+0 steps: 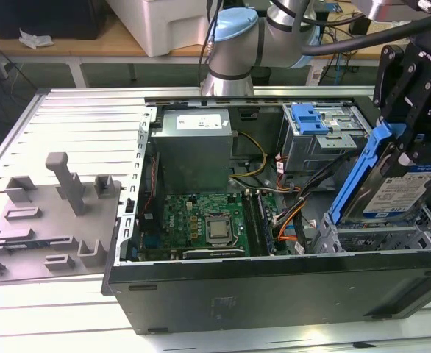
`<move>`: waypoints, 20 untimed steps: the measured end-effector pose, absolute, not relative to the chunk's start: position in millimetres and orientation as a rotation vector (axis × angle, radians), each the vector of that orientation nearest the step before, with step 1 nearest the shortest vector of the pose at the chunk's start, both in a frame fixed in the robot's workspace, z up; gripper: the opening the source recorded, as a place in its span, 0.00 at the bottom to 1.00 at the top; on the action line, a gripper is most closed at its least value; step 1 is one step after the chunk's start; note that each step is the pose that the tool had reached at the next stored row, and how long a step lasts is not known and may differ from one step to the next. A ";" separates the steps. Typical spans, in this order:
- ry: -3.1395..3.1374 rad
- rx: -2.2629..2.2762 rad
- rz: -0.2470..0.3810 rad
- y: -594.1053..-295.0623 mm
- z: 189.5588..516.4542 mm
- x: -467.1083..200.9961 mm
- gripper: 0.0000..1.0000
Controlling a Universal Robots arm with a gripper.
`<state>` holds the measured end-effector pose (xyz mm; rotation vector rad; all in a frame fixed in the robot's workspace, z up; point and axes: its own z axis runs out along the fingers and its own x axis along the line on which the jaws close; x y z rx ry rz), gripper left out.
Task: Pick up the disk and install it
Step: 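Insert the disk into the insertion slot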
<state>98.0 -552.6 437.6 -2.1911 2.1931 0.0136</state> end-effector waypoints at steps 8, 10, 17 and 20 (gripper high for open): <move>2.193 -2.191 0.014 -552.7 434.5 98.0 0.37; 2.193 -2.191 0.014 -552.6 433.7 98.0 0.37; 2.193 -2.191 0.014 -552.8 428.9 98.0 0.37; 2.193 -2.191 0.014 -552.9 427.1 98.0 0.37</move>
